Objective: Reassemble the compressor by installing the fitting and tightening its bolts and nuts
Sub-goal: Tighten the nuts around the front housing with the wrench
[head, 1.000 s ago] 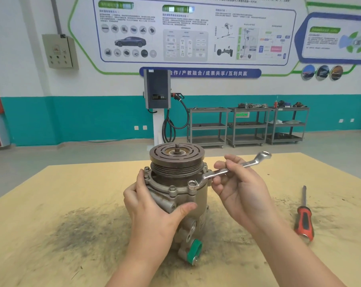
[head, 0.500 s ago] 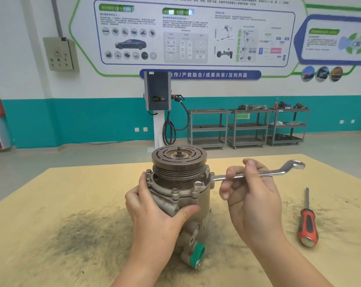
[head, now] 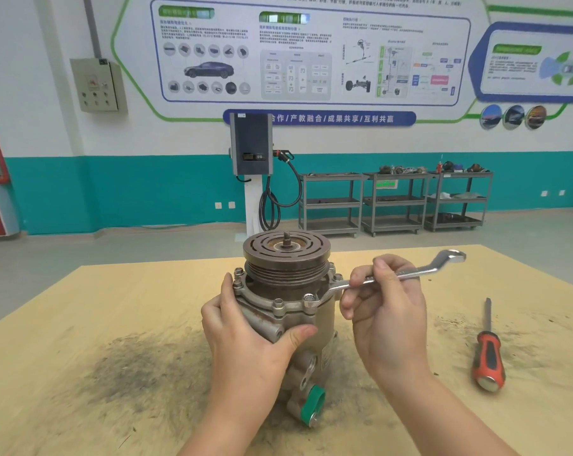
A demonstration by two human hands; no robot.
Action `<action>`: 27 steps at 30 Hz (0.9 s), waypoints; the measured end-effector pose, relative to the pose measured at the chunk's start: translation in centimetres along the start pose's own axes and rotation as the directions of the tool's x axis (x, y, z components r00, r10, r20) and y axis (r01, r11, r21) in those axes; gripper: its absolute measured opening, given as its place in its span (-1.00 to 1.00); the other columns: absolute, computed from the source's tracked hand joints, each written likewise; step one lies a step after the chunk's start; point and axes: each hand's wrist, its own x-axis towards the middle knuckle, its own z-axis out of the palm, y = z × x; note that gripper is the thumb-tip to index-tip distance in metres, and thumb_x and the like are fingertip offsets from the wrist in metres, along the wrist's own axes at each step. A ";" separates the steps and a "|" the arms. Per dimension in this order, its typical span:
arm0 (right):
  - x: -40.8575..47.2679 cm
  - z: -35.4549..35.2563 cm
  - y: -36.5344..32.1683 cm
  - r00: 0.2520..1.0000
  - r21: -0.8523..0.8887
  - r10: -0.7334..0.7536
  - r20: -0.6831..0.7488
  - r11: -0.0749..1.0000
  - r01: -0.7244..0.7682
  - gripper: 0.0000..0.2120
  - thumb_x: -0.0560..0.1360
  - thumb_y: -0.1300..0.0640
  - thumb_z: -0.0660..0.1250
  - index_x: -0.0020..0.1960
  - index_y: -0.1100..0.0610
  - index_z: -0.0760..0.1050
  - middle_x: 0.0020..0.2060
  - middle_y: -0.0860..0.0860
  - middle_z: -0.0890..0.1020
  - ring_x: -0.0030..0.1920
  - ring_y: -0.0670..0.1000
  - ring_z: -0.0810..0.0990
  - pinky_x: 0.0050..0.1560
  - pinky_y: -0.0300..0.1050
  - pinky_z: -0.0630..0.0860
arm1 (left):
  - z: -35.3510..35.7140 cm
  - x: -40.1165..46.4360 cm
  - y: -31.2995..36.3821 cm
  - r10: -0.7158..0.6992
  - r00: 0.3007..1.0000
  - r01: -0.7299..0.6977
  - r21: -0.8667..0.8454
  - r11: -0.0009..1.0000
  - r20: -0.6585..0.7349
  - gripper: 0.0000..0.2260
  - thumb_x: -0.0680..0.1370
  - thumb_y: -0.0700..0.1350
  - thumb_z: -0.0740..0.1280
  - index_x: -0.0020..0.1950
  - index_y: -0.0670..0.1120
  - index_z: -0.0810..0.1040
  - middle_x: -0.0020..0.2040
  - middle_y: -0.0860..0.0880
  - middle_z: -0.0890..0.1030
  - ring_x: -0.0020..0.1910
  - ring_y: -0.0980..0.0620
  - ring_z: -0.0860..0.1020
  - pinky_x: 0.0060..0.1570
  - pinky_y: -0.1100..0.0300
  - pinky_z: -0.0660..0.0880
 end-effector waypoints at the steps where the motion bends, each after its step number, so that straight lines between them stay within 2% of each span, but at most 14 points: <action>1: -0.6 0.1 0.2 0.998 -0.001 -0.066 -0.012 0.998 0.066 -0.84 0.65 0.30 0.06 -0.06 0.13 0.34 -0.43 0.08 0.55 -0.53 0.04 0.48 -0.53 -0.22 0.41 | 0.0 0.0 0.0 -0.002 1.000 0.002 -0.005 1.000 0.001 0.19 0.07 0.33 0.49 0.58 0.07 0.00 0.08 0.30 0.12 0.36 0.14 0.25 0.31 0.25 0.20; 4: -2.8 0.8 0.9 0.951 -0.043 -0.308 -0.015 0.951 0.307 -0.82 0.62 0.19 0.16 -0.06 -0.01 0.47 -0.37 0.11 0.57 -0.49 0.09 0.51 -0.45 -0.20 0.45 | 0.0 0.0 0.0 -0.009 1.000 0.009 -0.016 1.000 -0.001 0.19 0.07 0.31 0.50 0.58 0.06 0.01 0.04 0.32 0.11 0.29 0.21 0.24 0.32 0.25 0.19; 6: -4.4 1.7 1.7 0.869 -0.150 -0.495 0.016 0.858 0.492 -0.91 0.59 0.02 0.26 -0.05 -0.11 0.53 -0.31 0.05 0.60 -0.45 0.07 0.54 -0.40 -0.20 0.48 | 0.2 0.0 -0.1 -0.017 1.000 0.017 -0.006 1.000 -0.018 0.18 0.10 0.25 0.56 0.58 0.06 0.01 0.03 0.30 0.10 0.27 0.21 0.23 0.32 0.24 0.21; 8: -5.7 2.7 2.8 0.798 -0.249 -0.601 0.052 0.766 0.593 -0.90 0.58 -0.06 0.29 0.00 -0.12 0.57 -0.28 -0.04 0.62 -0.37 0.02 0.56 -0.33 -0.22 0.49 | 0.5 0.0 -0.1 -0.025 0.999 0.025 0.011 1.000 -0.026 0.15 0.14 0.21 0.59 0.58 0.04 0.03 0.09 0.25 0.10 0.33 0.14 0.24 0.36 0.19 0.23; 11: -6.3 3.3 3.3 0.767 -0.366 -0.627 0.135 0.688 0.627 -0.85 0.60 -0.10 0.24 0.03 -0.17 0.59 -0.23 -0.14 0.61 -0.23 -0.04 0.61 -0.22 -0.19 0.50 | 0.4 0.1 0.4 -0.052 0.998 0.052 0.001 0.999 -0.025 0.21 0.01 0.39 0.43 0.58 0.01 0.08 0.14 0.18 0.12 0.39 0.01 0.28 0.36 0.13 0.26; 14: -5.4 3.0 1.7 0.784 -0.345 -0.563 0.261 0.704 0.621 -0.82 0.63 -0.11 0.18 0.09 -0.16 0.54 -0.19 -0.19 0.61 -0.22 -0.11 0.60 -0.20 -0.25 0.50 | 0.4 0.0 0.6 -0.051 0.998 0.051 -0.004 0.999 -0.038 0.28 -0.08 0.43 0.33 0.58 0.01 0.06 0.13 0.18 0.13 0.40 0.01 0.26 0.37 0.10 0.26; 16: -4.3 2.4 0.5 0.828 -0.235 -0.508 0.240 0.797 0.557 -0.86 0.63 -0.08 0.16 0.10 -0.11 0.46 -0.23 -0.10 0.62 -0.30 -0.09 0.58 -0.24 -0.30 0.48 | 0.5 -0.2 0.7 -0.056 0.997 0.056 -0.018 0.998 -0.051 0.29 -0.08 0.39 0.38 0.59 0.02 0.03 0.20 0.15 0.15 0.43 0.02 0.21 0.40 0.09 0.21; 18: -3.2 1.6 -0.4 0.923 -0.153 -0.360 0.133 0.913 0.378 -0.91 0.62 -0.01 0.15 0.05 -0.05 0.42 -0.30 0.04 0.61 -0.38 0.00 0.54 -0.30 -0.26 0.48 | 0.8 -0.3 0.8 -0.093 0.994 0.091 -0.046 0.995 -0.059 0.32 -0.09 0.36 0.40 0.60 0.01 0.00 0.37 0.06 0.17 0.47 0.02 0.13 0.43 0.04 0.17; 20: -2.2 0.7 -0.6 0.982 -0.086 -0.186 0.046 0.978 0.189 -0.92 0.64 0.15 0.11 0.03 0.07 0.38 -0.36 0.09 0.59 -0.43 0.06 0.50 -0.36 -0.21 0.47 | 1.0 -0.4 0.9 -0.117 0.992 0.113 -0.069 0.991 -0.056 0.35 -0.11 0.38 0.39 0.60 -0.01 -0.01 0.46 -0.01 0.16 0.48 0.02 0.11 0.43 -0.01 0.16; 23: -1.2 0.0 -0.6 1.000 0.021 -0.025 0.010 0.999 0.025 -0.84 0.64 0.31 0.03 0.02 0.16 0.35 -0.42 0.11 0.55 -0.50 0.06 0.45 -0.44 -0.23 0.44 | 1.0 -0.2 0.6 -0.116 0.991 0.110 -0.082 0.991 -0.065 0.35 -0.13 0.39 0.39 0.59 -0.08 0.05 0.43 -0.06 0.22 0.47 -0.02 0.16 0.42 -0.05 0.19; 27: -0.1 -0.4 -0.7 0.997 0.072 0.073 0.037 0.995 -0.076 -0.84 0.62 0.34 0.02 0.01 0.17 0.34 -0.44 0.12 0.52 -0.52 0.05 0.42 -0.49 -0.20 0.41 | 1.2 0.0 0.5 -0.108 0.989 0.100 -0.081 0.992 -0.102 0.37 -0.13 0.47 0.38 0.57 -0.11 0.09 0.35 -0.04 0.26 0.45 -0.03 0.19 0.39 -0.05 0.20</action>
